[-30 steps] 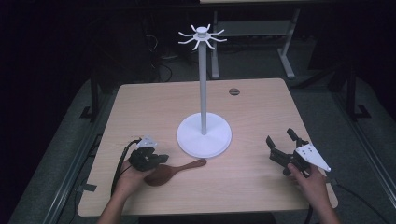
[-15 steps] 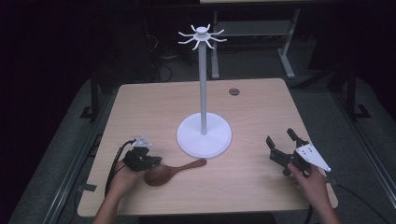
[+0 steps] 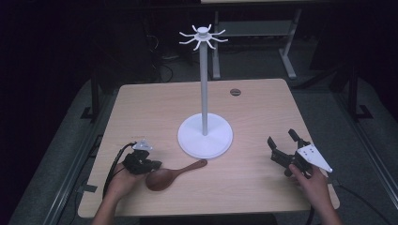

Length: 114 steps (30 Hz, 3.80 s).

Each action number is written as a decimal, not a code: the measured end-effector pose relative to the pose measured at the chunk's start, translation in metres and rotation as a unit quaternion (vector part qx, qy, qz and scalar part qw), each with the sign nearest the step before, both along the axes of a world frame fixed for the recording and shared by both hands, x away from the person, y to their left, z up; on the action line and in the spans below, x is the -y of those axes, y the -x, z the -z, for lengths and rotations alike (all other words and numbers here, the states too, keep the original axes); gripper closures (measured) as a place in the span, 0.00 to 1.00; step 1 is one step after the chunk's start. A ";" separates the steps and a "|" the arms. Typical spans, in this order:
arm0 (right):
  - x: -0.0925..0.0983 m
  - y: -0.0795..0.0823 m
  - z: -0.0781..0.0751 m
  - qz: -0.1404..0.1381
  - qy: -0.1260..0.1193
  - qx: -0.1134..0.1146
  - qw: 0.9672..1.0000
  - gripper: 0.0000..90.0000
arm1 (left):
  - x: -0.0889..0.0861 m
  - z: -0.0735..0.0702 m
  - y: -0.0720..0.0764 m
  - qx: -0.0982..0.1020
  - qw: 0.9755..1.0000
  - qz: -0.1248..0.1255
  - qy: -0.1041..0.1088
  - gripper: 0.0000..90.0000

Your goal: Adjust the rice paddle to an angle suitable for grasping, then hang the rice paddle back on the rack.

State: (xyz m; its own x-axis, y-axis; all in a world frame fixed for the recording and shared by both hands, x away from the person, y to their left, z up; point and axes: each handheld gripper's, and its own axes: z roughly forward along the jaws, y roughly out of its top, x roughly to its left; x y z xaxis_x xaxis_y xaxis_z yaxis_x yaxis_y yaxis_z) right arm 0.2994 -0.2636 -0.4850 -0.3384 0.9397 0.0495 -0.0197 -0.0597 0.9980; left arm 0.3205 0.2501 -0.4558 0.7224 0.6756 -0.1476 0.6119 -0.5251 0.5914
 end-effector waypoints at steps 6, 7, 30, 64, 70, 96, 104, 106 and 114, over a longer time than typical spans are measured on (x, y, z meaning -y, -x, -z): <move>0.000 0.000 0.000 0.000 0.001 -0.001 1.000 0.15 | 0.002 -0.001 0.005 -0.007 1.000 0.018 -0.001 1.00; 0.000 0.000 0.000 0.000 0.001 -0.001 1.000 0.15 | 0.002 -0.002 0.006 -0.008 1.000 0.021 0.000 1.00; 0.000 0.000 0.000 0.000 0.001 -0.001 1.000 0.15 | 0.012 -0.006 0.020 -0.044 0.996 0.075 0.002 1.00; 0.000 -0.001 0.000 0.000 0.002 -0.003 1.000 0.15 | 0.078 -0.034 0.007 -0.085 0.992 0.063 -0.063 0.67; 0.000 -0.001 0.000 0.000 0.002 -0.003 1.000 0.15 | 0.099 -0.030 0.004 -0.088 0.989 0.076 -0.087 0.67; 0.000 -0.001 0.000 0.000 0.002 -0.002 1.000 0.15 | 0.126 -0.020 0.000 -0.086 0.979 0.085 -0.165 0.86; 0.000 -0.001 0.000 0.000 0.002 -0.002 1.000 0.15 | 0.122 -0.020 -0.002 -0.093 0.981 0.084 -0.151 0.86; 0.000 -0.001 0.000 0.000 0.002 -0.001 1.000 0.15 | 0.120 -0.020 -0.002 -0.099 0.982 0.082 -0.141 0.87; 0.000 0.000 0.000 0.000 0.001 -0.002 1.000 0.15 | 0.106 -0.028 -0.002 -0.094 0.989 0.068 -0.088 0.87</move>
